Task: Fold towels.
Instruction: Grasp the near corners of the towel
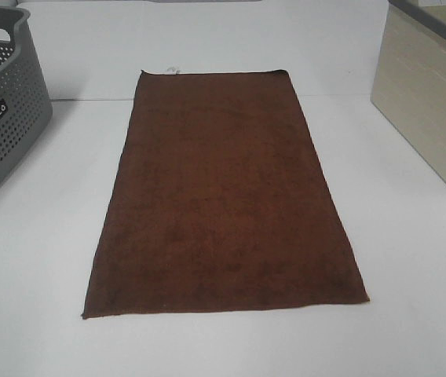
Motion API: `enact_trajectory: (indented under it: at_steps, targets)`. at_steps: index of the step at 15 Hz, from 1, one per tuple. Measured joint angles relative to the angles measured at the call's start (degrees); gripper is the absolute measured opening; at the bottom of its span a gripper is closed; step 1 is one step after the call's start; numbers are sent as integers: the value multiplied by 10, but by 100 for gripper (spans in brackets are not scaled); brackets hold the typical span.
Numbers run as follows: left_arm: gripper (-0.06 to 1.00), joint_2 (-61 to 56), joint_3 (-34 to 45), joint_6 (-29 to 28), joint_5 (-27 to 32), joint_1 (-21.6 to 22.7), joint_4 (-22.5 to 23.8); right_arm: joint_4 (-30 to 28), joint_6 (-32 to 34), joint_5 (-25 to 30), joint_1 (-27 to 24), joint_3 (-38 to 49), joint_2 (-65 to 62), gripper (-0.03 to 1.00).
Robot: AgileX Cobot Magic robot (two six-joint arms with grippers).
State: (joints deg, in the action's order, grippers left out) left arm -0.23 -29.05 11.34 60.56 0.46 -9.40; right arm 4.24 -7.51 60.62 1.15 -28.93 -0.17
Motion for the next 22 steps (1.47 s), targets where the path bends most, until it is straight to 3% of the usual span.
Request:
enact_trajectory:
  at_steps: [22]
  targets:
    - [71, 0, 0, 0, 0, 0, 0, 0, 0, 0, 0, 0, 0, 86]
